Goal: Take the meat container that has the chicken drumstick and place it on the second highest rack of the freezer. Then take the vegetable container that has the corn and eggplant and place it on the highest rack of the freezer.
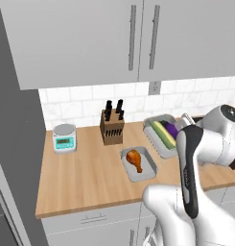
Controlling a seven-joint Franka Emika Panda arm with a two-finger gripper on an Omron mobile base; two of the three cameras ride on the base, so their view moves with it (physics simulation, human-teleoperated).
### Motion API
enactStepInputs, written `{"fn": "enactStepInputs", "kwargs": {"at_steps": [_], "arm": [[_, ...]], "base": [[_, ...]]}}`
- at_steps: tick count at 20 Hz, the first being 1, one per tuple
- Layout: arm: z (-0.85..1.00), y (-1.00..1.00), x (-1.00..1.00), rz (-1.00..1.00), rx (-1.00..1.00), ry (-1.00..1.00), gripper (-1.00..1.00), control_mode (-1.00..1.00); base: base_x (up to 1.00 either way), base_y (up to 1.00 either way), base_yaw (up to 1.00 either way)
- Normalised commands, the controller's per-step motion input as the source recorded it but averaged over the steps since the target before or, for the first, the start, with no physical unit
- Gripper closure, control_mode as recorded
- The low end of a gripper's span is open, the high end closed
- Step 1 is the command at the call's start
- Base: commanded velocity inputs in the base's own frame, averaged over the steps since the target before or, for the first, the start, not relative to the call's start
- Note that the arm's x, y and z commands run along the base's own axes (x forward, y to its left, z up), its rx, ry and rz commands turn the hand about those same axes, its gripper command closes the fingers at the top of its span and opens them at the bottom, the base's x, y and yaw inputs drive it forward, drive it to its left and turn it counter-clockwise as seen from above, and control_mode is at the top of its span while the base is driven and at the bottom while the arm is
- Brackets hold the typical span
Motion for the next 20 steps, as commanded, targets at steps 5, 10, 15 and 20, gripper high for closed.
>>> {"fn": "enactStepInputs", "kwargs": {"at_steps": [5,10,15,20], "arm": [[0.05,0.26,-0.19,-0.14,0.01,-0.01,1.00,-1.00],[0.10,0.10,0.00,-0.12,0.04,-0.05,1.00,-1.00],[0.02,0.00,-0.22,-0.02,0.05,-0.07,1.00,-1.00],[0.00,0.00,-0.36,0.00,0.00,-0.05,1.00,1.00]], "base": [[0.00,0.00,0.00],[0.00,0.00,0.00],[0.00,0.00,0.00],[-0.34,0.00,0.00]]}}
